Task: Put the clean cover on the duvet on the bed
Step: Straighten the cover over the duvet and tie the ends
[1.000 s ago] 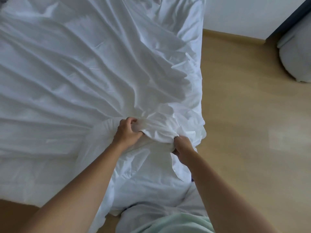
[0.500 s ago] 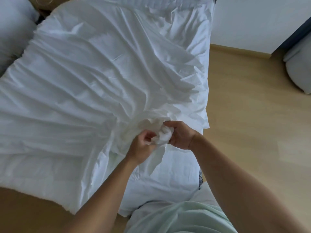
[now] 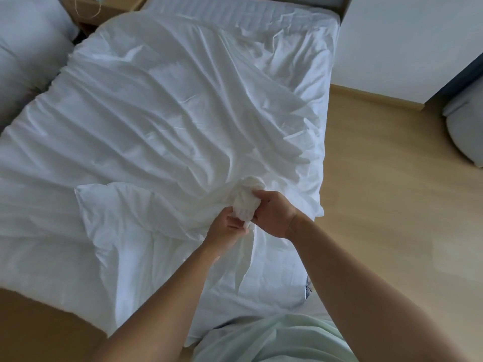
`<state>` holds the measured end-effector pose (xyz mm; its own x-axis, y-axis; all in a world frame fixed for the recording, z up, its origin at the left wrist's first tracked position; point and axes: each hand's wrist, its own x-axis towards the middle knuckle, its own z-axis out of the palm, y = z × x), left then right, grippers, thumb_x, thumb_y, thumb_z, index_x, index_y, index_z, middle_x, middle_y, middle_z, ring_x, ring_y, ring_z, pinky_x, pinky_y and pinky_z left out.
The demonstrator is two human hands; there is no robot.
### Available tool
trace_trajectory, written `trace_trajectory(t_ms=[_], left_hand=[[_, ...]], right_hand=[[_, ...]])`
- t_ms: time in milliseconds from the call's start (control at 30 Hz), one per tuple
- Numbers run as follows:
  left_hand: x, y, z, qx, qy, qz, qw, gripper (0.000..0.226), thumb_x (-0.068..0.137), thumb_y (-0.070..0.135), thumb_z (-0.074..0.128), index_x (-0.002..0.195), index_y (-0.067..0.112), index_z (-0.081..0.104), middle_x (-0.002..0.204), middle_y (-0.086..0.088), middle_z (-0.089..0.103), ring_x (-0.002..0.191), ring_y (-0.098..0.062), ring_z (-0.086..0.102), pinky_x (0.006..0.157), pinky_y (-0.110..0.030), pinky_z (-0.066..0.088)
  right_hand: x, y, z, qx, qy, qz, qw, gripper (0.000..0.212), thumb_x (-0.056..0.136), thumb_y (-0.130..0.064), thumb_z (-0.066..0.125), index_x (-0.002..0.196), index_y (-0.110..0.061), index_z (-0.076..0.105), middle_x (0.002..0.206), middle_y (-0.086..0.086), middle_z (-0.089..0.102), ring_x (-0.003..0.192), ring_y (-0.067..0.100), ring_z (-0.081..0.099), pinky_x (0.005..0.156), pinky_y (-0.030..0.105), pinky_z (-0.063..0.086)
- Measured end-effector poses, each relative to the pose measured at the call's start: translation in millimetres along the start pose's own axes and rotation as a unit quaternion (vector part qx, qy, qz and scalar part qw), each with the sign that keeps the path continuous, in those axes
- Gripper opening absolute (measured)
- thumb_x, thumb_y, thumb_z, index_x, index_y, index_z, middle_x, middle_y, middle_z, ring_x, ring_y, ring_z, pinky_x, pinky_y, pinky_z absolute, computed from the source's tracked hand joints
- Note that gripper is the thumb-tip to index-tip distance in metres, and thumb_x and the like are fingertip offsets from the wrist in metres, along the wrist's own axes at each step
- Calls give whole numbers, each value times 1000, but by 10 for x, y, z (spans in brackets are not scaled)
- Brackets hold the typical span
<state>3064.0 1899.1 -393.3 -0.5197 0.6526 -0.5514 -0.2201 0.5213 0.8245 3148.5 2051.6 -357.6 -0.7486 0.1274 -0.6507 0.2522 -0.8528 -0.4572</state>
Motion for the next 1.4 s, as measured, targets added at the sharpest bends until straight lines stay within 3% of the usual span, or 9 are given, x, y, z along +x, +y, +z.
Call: trace_trajectory(t_ms=[133, 300, 467, 600, 733, 867, 1000, 1133, 1400], left_hand=[[143, -119, 171, 60, 83, -15, 995, 40, 74, 31, 85, 102, 24, 59, 95, 9, 71, 90, -8, 69, 74, -21, 52], [190, -506, 461, 225, 66, -83, 969, 54, 74, 41, 82, 117, 15, 61, 110, -2, 66, 104, -24, 64, 85, -30, 50], [244, -678, 608, 69, 163, -111, 978, 13, 93, 30, 62, 93, 18, 66, 95, -9, 73, 93, -36, 71, 81, -43, 59], [229, -703, 518, 15, 214, -160, 964, 39, 96, 51, 56, 103, 12, 61, 100, -9, 70, 96, -33, 67, 82, -39, 54], [153, -759, 561, 14, 116, -195, 974, 48, 82, 58, 64, 101, 13, 63, 94, 0, 65, 90, -25, 61, 76, -33, 48], [117, -806, 760, 1, -24, -236, 971, 85, 71, 41, 79, 146, 25, 43, 138, 11, 53, 121, -18, 56, 94, -38, 50], [152, -970, 877, 165, 42, -202, 965, 45, 93, 32, 63, 131, 8, 61, 139, -14, 59, 123, -34, 58, 100, -34, 49], [64, -832, 921, -54, -29, -177, 982, 29, 102, 22, 52, 124, 11, 67, 119, -15, 71, 104, -31, 69, 85, -38, 53], [-333, -549, 597, -363, -62, -209, 906, 31, 106, 22, 48, 117, 8, 74, 116, -17, 74, 100, -28, 74, 73, -36, 60]], right_hand=[[54, -10, -11, -13, 56, -20, 998, 41, 96, -13, 47, 133, 5, 55, 129, 22, 66, 120, 35, 64, 104, 43, 50], [138, -5, -10, 31, 152, -41, 987, 32, 104, -18, 52, 122, 6, 62, 110, 21, 73, 96, 34, 72, 87, 46, 60], [166, -26, -152, 33, 253, -56, 965, 29, 102, -25, 60, 113, 1, 66, 100, 18, 76, 88, 34, 75, 77, 50, 62], [164, -88, -199, 4, 314, -44, 948, 21, 100, -22, 63, 107, -2, 65, 102, 18, 74, 86, 34, 74, 71, 49, 63], [196, -100, -98, -19, 327, -29, 944, 15, 98, -10, 59, 108, 1, 64, 102, 20, 73, 80, 35, 74, 69, 48, 63], [166, -66, -85, -39, 341, -12, 939, 8, 94, -2, 59, 98, 3, 65, 95, 19, 74, 74, 34, 75, 73, 46, 64], [107, -78, -174, -52, 334, -18, 941, 6, 89, 2, 63, 94, 4, 64, 91, 20, 74, 67, 32, 75, 74, 46, 64], [116, -165, -286, -117, 354, -50, 927, 13, 89, -9, 73, 89, -4, 62, 94, 16, 72, 80, 29, 74, 75, 41, 64], [-162, -24, -494, -305, 310, -94, 896, 41, 81, -43, 82, 100, -14, 61, 103, 6, 69, 84, 20, 67, 72, 35, 57]])
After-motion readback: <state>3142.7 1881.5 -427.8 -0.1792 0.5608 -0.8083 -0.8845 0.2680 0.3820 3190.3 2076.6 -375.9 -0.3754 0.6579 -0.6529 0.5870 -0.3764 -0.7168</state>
